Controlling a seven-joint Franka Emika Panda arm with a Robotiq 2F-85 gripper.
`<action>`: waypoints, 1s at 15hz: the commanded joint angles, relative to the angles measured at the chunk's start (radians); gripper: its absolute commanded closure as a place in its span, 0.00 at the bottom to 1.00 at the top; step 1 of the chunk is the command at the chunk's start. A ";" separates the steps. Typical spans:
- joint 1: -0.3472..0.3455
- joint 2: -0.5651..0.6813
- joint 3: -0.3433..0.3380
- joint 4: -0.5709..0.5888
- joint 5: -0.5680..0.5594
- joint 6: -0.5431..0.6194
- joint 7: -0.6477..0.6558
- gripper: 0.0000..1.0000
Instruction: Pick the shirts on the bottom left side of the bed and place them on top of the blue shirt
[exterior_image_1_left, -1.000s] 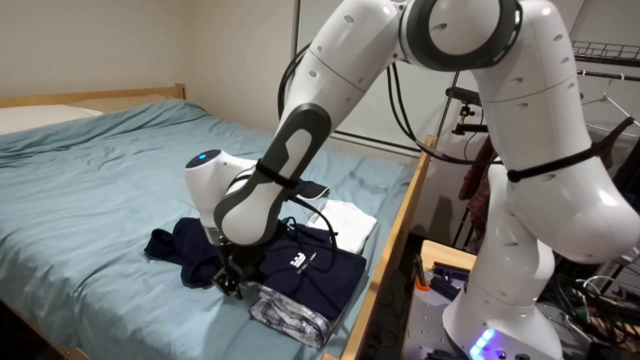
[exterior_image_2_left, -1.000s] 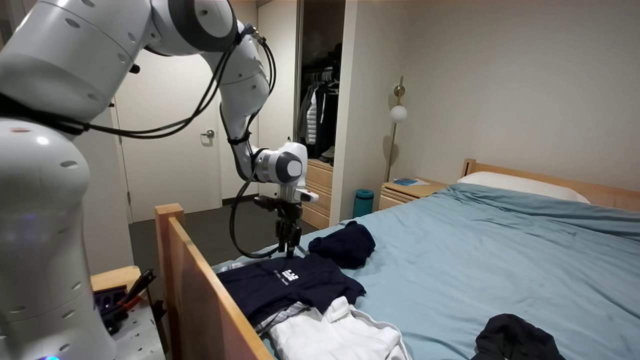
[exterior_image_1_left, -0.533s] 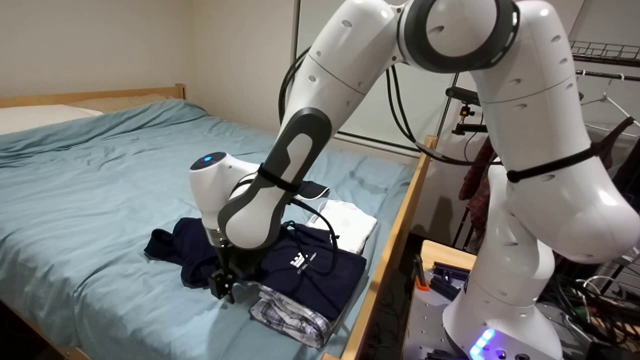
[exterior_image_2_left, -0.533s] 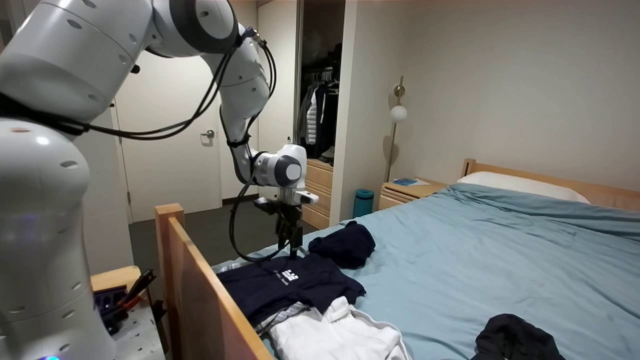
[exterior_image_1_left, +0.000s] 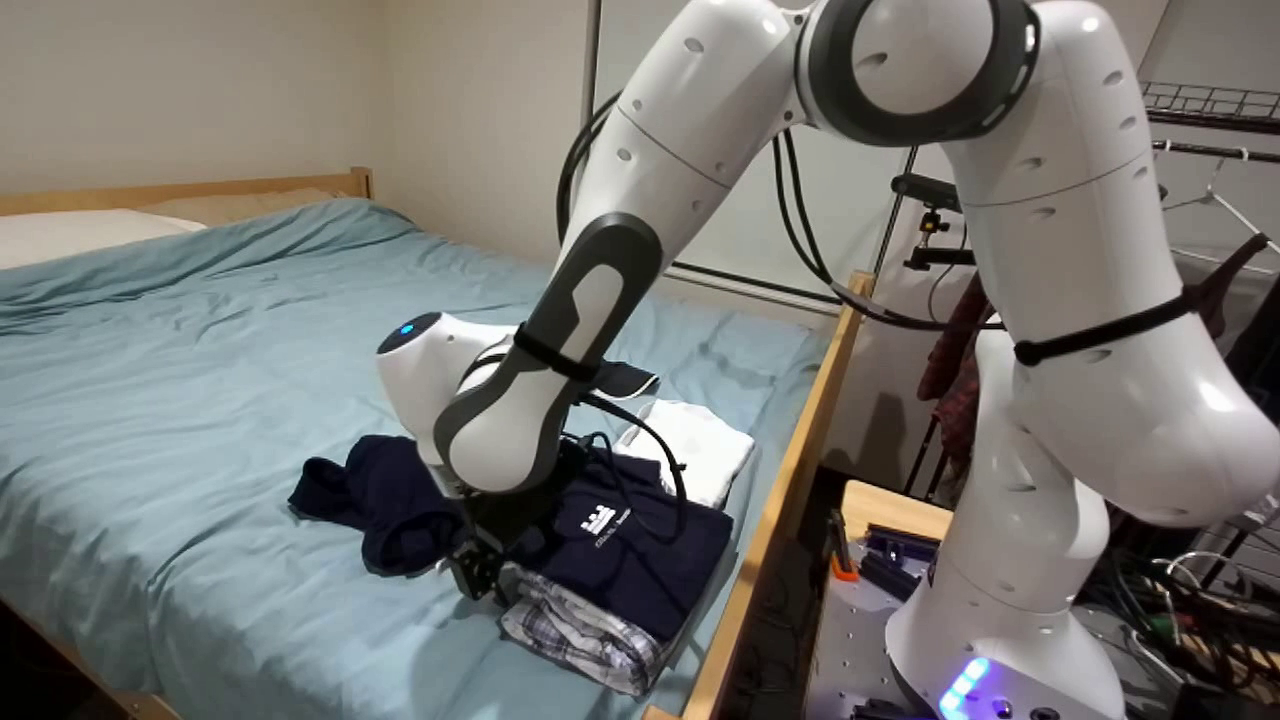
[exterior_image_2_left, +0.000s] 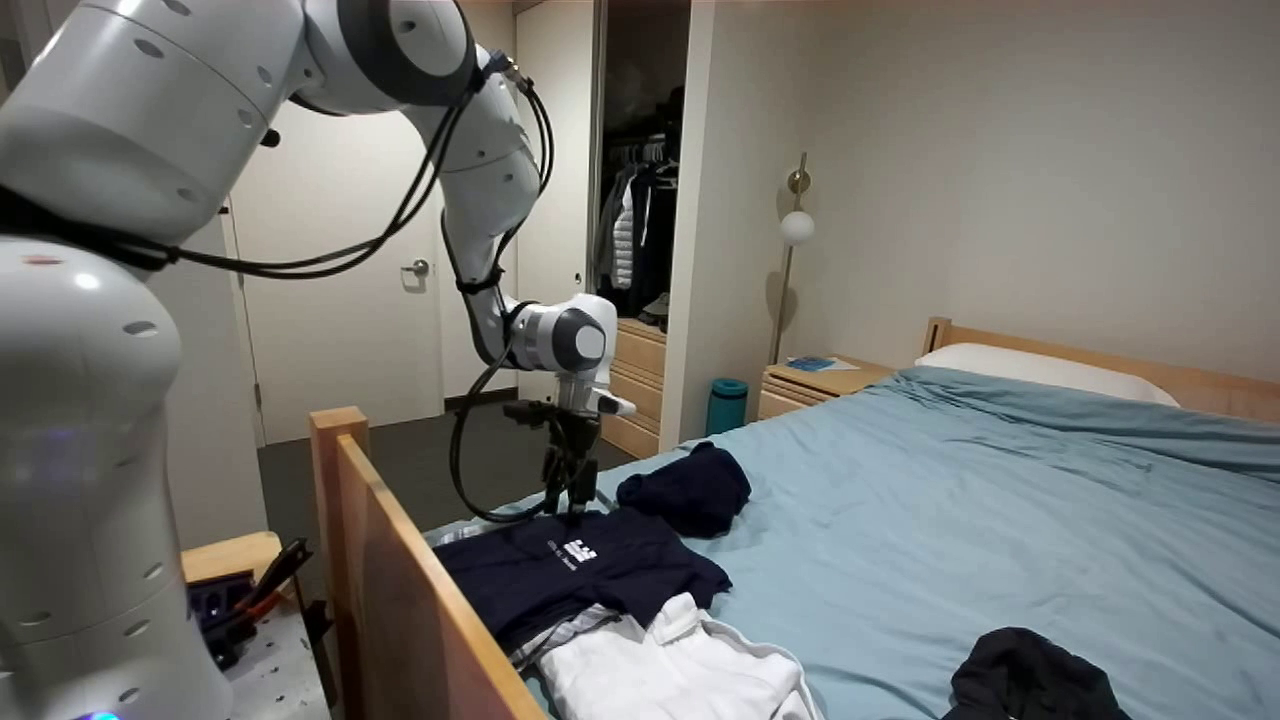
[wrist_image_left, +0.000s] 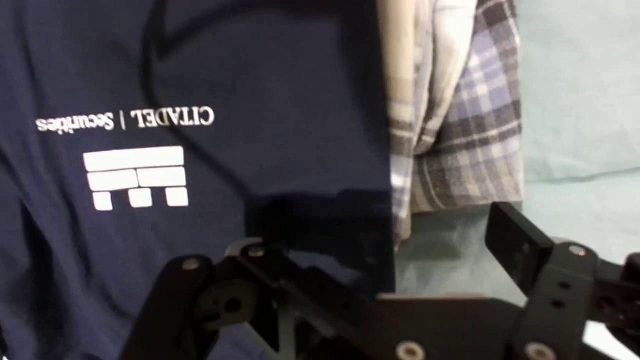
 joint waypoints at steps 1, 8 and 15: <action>-0.008 -0.011 0.010 0.002 0.013 -0.037 0.009 0.00; -0.014 0.012 0.005 0.018 0.008 -0.042 0.006 0.00; -0.064 0.191 -0.040 0.168 0.010 -0.089 -0.007 0.00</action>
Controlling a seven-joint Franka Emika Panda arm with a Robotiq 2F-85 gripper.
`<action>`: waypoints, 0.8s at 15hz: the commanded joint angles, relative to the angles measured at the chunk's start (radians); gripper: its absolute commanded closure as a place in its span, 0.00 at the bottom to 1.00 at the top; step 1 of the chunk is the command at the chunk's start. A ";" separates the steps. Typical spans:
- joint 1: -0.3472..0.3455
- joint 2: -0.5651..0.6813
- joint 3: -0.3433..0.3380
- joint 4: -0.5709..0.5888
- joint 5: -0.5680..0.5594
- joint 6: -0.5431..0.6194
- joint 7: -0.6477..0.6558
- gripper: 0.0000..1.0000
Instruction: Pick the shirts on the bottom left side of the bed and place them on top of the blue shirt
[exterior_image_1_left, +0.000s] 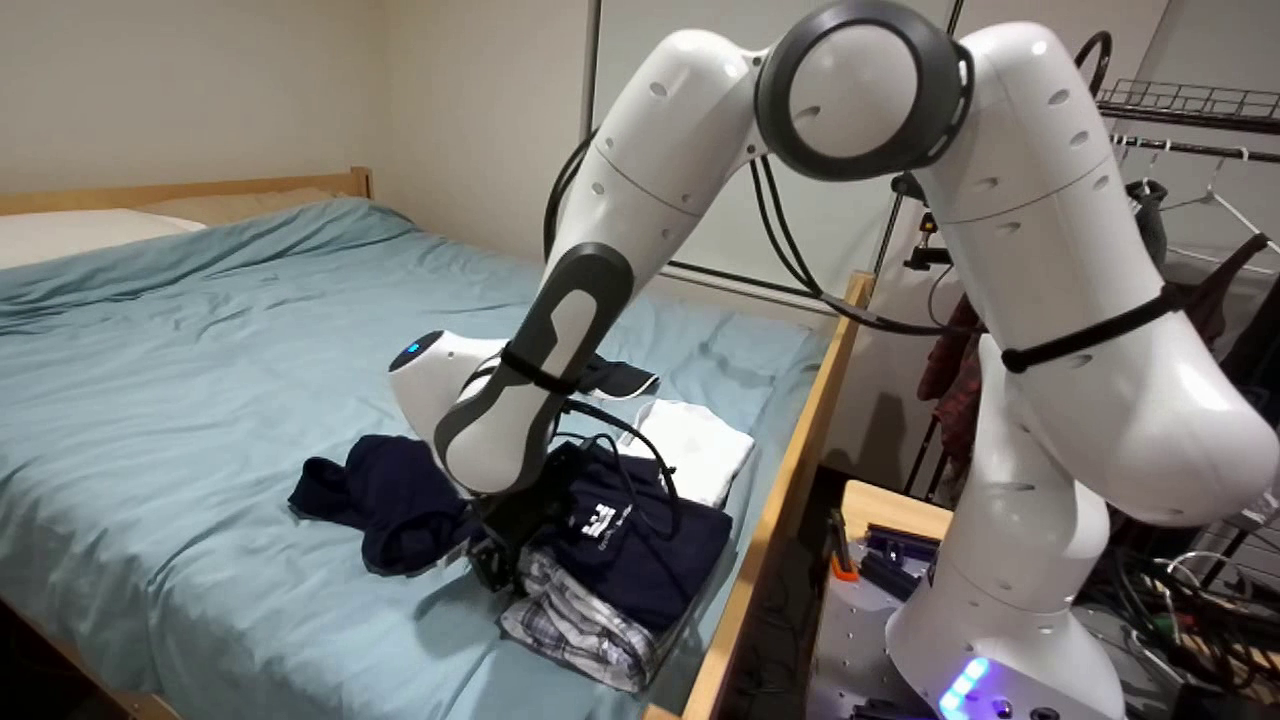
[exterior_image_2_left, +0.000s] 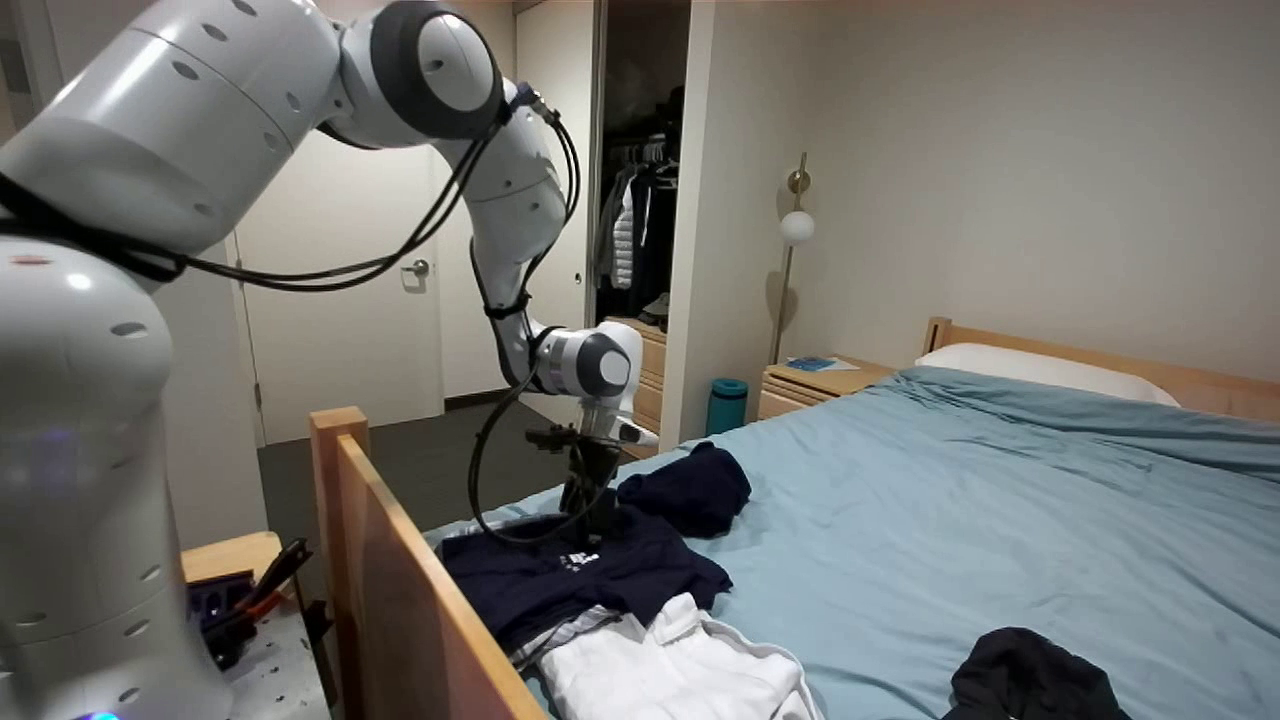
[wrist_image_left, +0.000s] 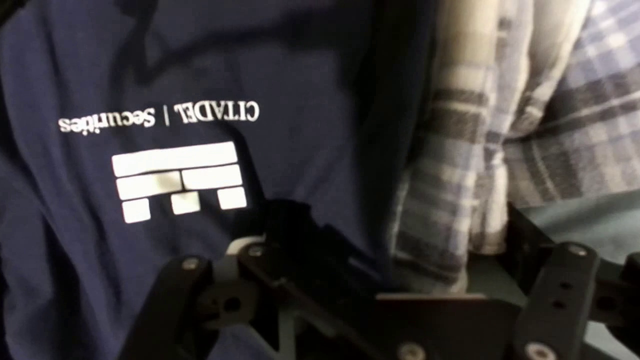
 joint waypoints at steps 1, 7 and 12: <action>-0.026 0.099 -0.011 0.103 0.010 -0.041 -0.016 0.00; -0.027 0.127 -0.007 0.165 0.016 -0.118 -0.007 0.54; -0.030 0.113 -0.007 0.155 0.023 -0.095 0.004 0.84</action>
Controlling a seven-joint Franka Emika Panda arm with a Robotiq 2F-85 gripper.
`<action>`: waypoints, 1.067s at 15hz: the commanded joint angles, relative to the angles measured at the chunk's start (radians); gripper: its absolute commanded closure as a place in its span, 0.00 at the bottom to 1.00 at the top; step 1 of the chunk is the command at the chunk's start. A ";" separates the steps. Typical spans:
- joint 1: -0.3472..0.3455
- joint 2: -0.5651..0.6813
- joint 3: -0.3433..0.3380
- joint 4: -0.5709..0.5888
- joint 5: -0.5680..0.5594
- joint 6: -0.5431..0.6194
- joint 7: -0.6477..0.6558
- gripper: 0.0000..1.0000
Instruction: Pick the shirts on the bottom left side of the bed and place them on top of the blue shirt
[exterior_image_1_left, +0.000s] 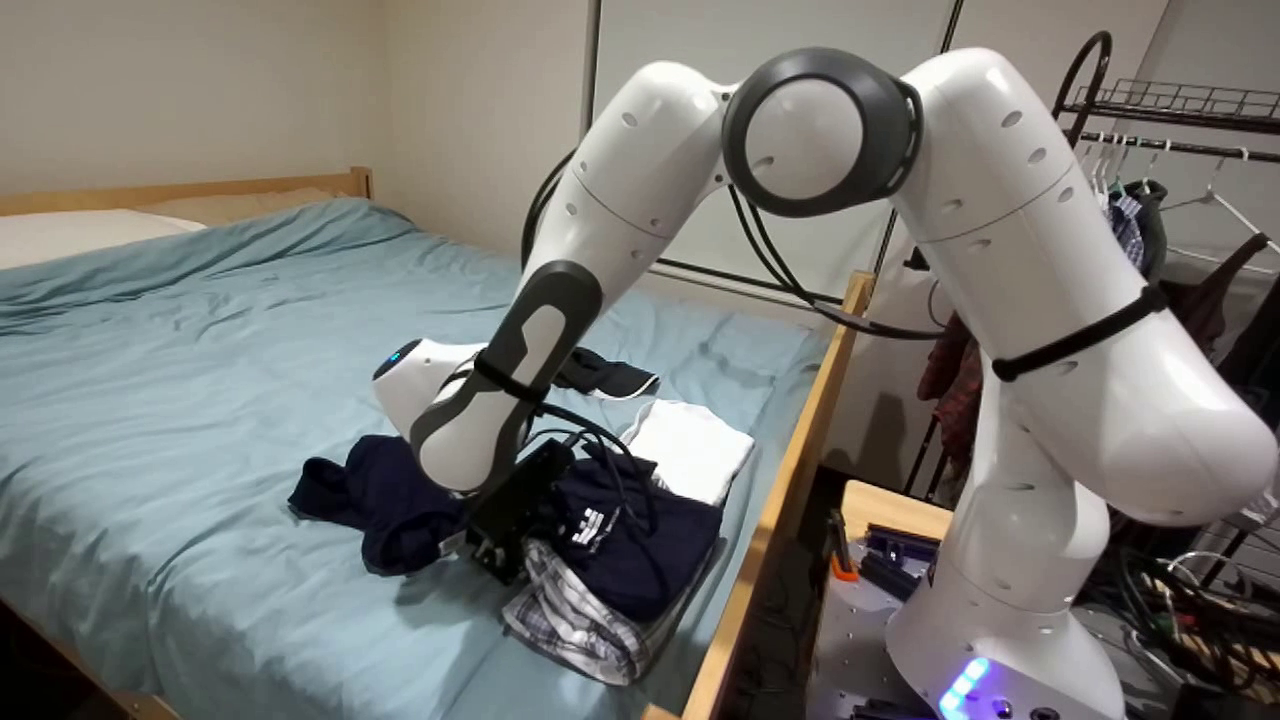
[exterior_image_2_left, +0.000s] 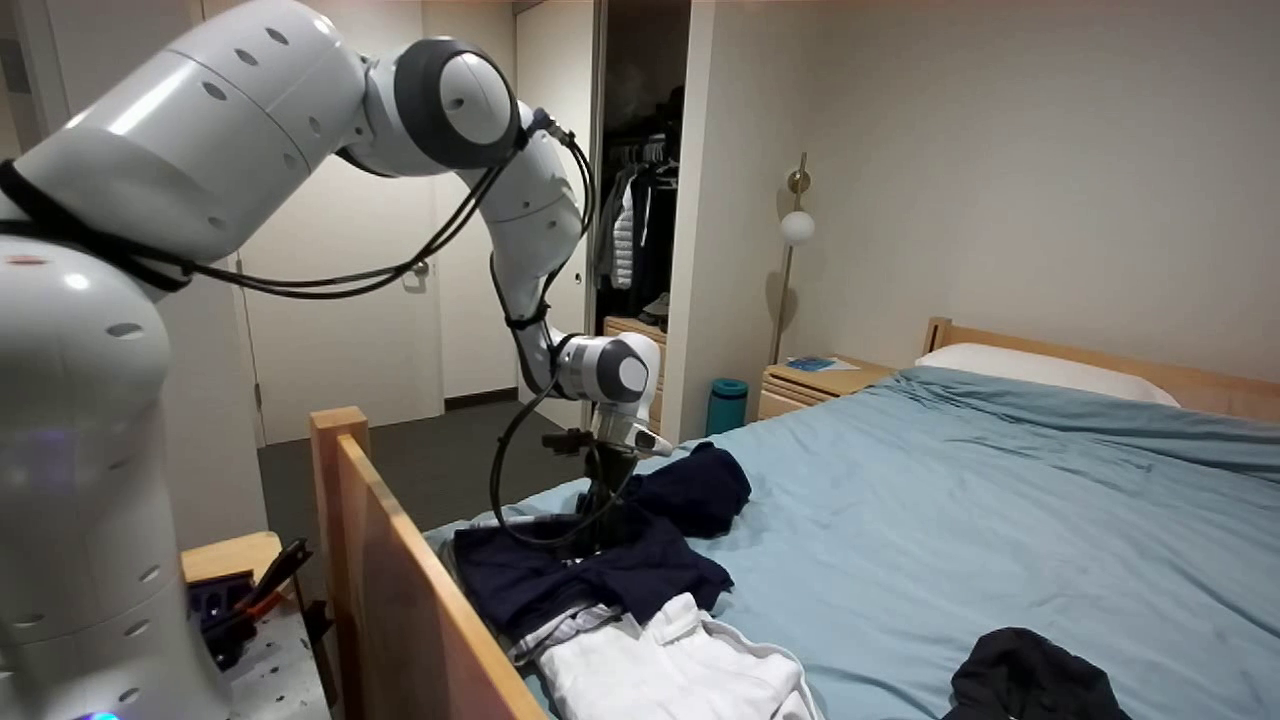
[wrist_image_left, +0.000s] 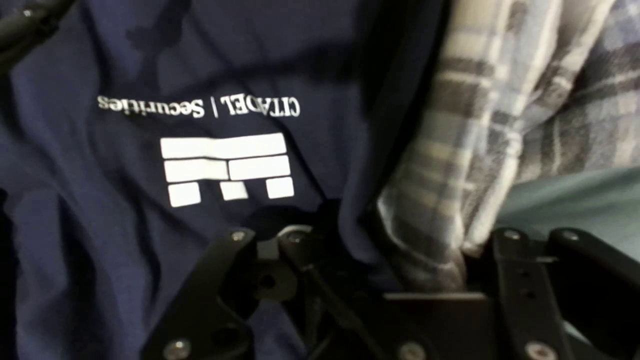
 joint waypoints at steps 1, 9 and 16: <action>-0.017 0.012 0.001 0.006 0.022 0.044 0.007 0.89; 0.093 -0.271 -0.100 -0.143 -0.125 0.039 0.334 0.94; 0.080 -0.298 -0.091 0.030 -0.397 -0.083 0.579 0.94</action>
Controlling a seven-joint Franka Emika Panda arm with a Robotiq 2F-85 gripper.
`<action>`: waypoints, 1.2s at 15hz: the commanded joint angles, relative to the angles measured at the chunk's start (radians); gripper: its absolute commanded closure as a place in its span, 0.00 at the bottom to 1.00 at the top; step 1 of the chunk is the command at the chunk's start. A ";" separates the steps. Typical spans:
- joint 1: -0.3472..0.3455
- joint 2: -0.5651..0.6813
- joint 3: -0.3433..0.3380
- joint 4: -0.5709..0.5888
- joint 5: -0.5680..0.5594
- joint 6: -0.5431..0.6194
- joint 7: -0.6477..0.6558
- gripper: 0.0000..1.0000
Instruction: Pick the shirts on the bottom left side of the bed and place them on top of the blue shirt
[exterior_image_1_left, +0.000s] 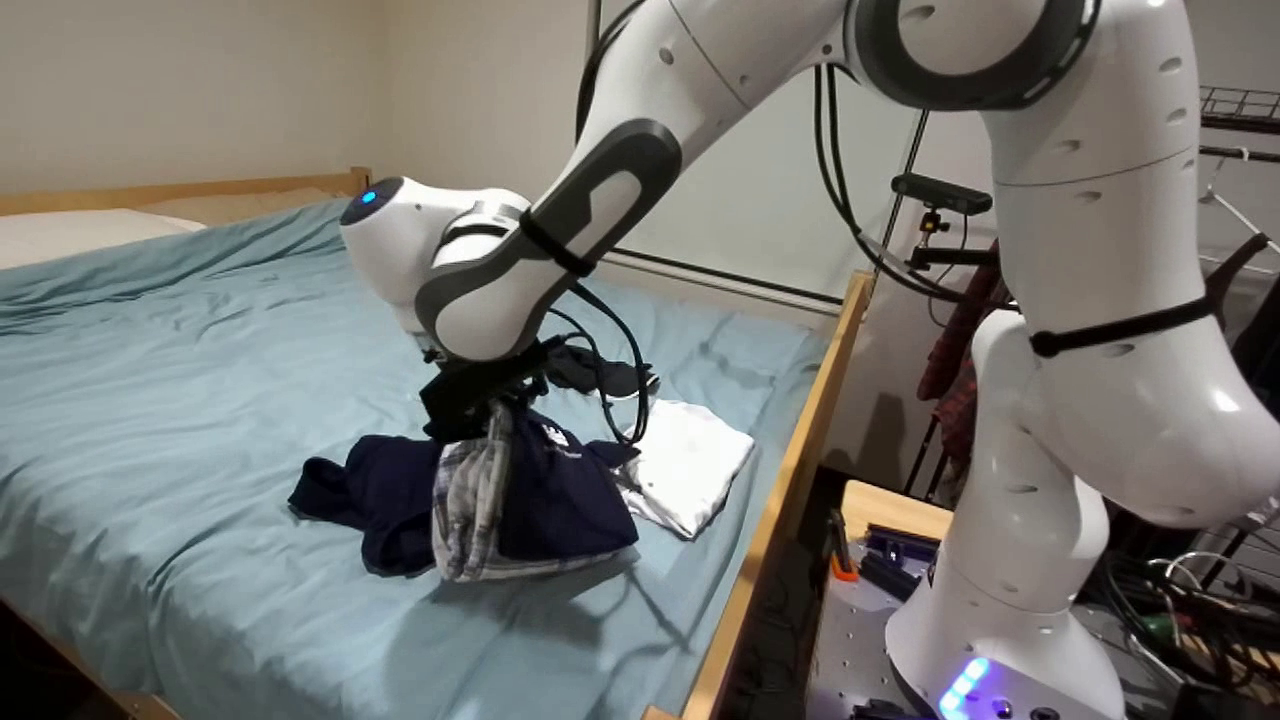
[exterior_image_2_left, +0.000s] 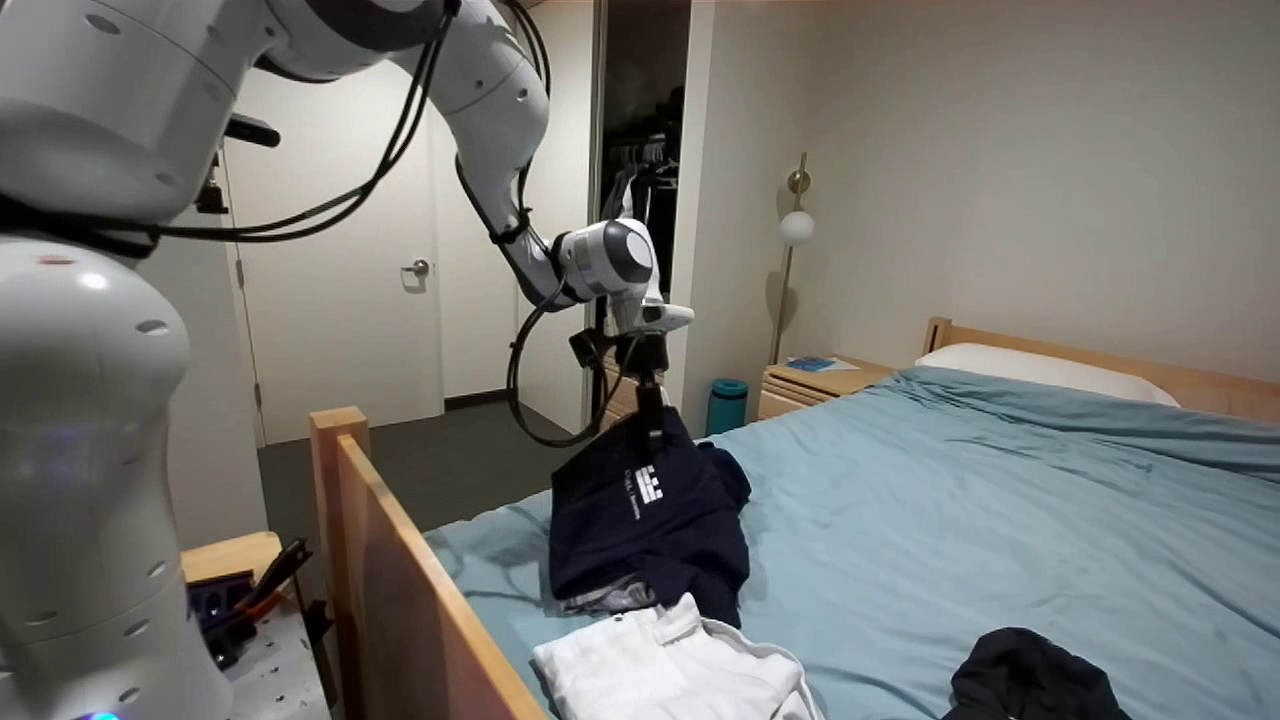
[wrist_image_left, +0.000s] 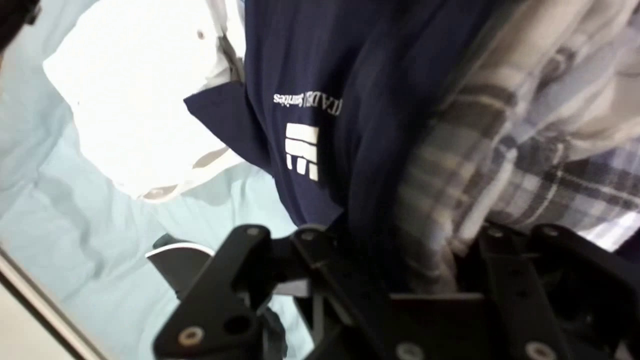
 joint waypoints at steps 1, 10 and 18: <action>-0.023 0.046 0.017 0.117 -0.136 -0.048 0.065 0.94; -0.033 0.440 0.031 0.644 -0.235 -0.024 -0.098 0.94; -0.039 0.745 0.117 0.990 -0.109 0.023 -0.373 0.44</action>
